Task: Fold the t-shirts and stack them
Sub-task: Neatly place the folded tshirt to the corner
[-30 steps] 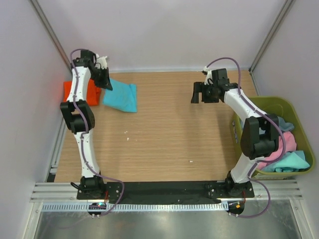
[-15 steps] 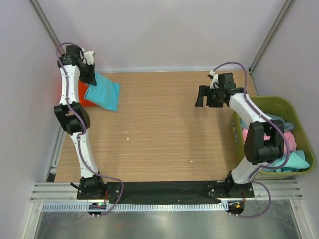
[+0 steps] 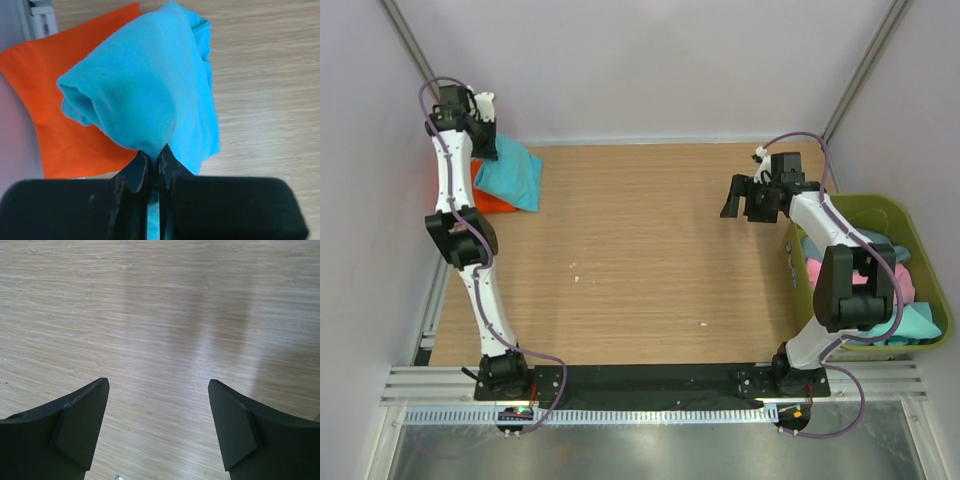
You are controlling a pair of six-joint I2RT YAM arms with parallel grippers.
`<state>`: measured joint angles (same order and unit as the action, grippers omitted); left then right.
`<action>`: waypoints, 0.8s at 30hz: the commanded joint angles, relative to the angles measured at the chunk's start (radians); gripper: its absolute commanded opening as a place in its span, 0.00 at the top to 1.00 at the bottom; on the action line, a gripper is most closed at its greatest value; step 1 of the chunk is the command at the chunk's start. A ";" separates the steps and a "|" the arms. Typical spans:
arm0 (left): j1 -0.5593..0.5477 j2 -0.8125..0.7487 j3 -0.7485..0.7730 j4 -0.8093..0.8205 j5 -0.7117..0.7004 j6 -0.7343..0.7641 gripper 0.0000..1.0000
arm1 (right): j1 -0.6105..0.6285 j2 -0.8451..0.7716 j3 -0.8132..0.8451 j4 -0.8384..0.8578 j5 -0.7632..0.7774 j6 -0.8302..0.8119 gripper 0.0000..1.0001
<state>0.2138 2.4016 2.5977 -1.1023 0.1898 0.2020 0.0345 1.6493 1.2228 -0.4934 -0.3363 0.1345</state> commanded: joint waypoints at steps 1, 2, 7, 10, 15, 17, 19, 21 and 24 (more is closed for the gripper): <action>0.048 -0.013 0.073 0.088 -0.041 0.033 1.00 | -0.007 -0.065 -0.009 0.033 -0.020 0.014 0.14; 0.053 -0.013 0.073 0.100 -0.046 0.037 1.00 | -0.010 -0.069 -0.011 0.032 -0.021 0.016 0.14; 0.094 -0.027 0.070 0.116 -0.053 0.054 1.00 | -0.015 -0.072 -0.025 0.038 -0.024 0.025 0.14; 0.107 -0.033 0.046 0.139 -0.082 0.089 1.00 | -0.015 -0.071 -0.029 0.044 -0.032 0.033 0.14; 0.072 -0.033 -0.053 0.287 -0.328 0.181 0.45 | -0.016 -0.065 -0.032 0.047 -0.038 0.039 0.14; 0.041 -0.022 -0.086 0.361 -0.444 0.268 0.20 | -0.015 -0.063 -0.034 0.049 -0.040 0.040 0.14; -0.011 -0.019 -0.087 0.375 -0.538 0.300 0.11 | -0.015 -0.072 -0.039 0.049 -0.043 0.039 0.14; -0.060 -0.067 -0.122 0.383 -0.549 0.268 0.09 | -0.016 -0.083 -0.045 0.049 -0.040 0.039 0.14; -0.129 -0.195 -0.255 0.441 -0.552 0.161 0.07 | -0.022 -0.114 -0.066 0.049 -0.040 0.040 0.14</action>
<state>0.1696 2.3806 2.4271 -0.7738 -0.2821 0.4202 0.0219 1.6146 1.1732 -0.4751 -0.3656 0.1650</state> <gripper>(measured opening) 0.920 0.860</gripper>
